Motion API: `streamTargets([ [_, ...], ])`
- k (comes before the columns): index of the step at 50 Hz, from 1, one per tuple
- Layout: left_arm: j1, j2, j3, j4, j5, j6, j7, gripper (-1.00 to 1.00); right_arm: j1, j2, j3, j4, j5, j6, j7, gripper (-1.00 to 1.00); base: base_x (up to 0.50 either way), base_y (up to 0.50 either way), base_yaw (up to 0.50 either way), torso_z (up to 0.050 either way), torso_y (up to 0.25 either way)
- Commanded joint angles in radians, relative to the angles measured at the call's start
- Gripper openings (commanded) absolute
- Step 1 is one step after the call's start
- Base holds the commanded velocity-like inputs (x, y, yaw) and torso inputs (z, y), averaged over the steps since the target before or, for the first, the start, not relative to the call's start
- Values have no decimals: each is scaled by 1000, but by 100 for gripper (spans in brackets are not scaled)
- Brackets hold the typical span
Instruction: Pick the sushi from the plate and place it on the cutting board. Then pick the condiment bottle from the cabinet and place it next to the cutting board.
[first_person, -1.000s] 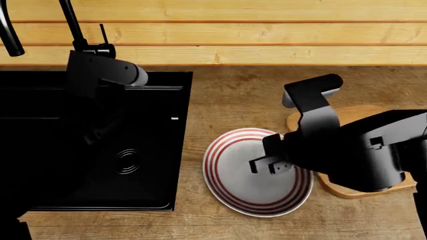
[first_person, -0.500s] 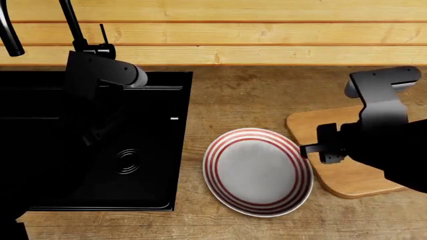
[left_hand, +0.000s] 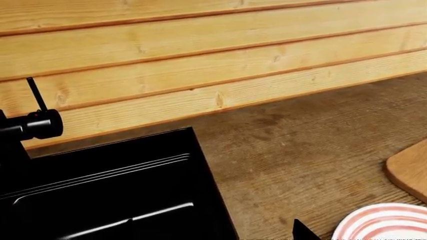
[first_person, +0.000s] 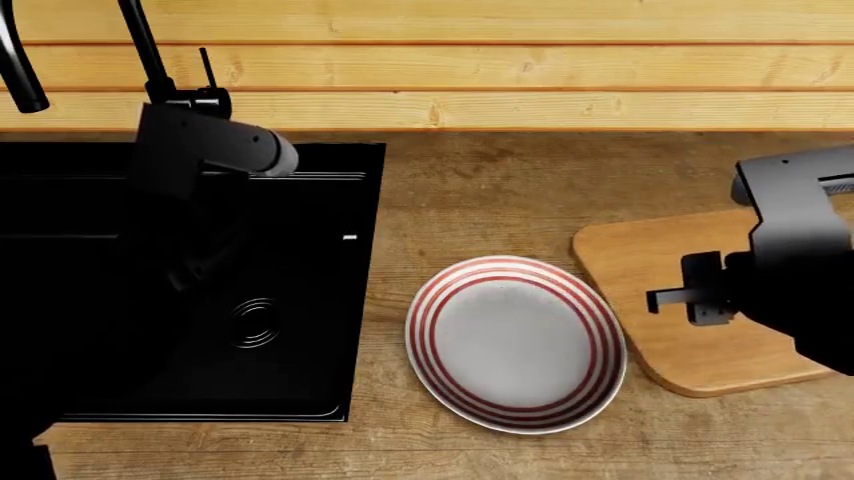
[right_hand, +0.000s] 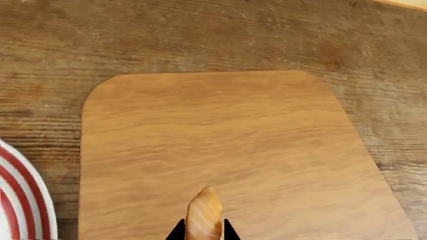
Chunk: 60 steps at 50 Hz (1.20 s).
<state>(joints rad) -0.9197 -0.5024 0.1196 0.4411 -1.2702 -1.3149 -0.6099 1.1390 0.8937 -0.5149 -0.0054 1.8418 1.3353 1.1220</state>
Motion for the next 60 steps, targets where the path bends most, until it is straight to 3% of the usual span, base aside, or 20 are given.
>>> streamTargets([
  [1,8,-7,8,1,-2,10,0,100,-10,-23,-35,45,-132,0,-79,-100,0,0,0,0,0],
  [11,23,-18,12,5,-1,22,1,100,-29,-33,-53,58,-176,-18,-118,-100,0,0,0,0,0],
  [12,24,-18,13,4,1,24,3,100,-28,-32,-54,58,-174,-17,-116,100,0,0,0,0,0],
  [28,12,-18,20,0,-18,26,-12,100,23,-11,-36,27,-112,-9,-62,100,0,0,0,0,0],
  [35,5,-28,-7,22,-61,17,-51,100,105,0,39,-103,28,-57,46,100,0,0,0,0,0],
  [47,-35,-40,-44,88,-132,6,-152,100,11,-19,159,-381,-19,-199,17,100,0,0,0,0,0],
  [60,-70,-45,-50,94,-198,-4,-216,100,-24,-25,191,-462,-9,-263,54,100,-346,0,0,0,1],
])
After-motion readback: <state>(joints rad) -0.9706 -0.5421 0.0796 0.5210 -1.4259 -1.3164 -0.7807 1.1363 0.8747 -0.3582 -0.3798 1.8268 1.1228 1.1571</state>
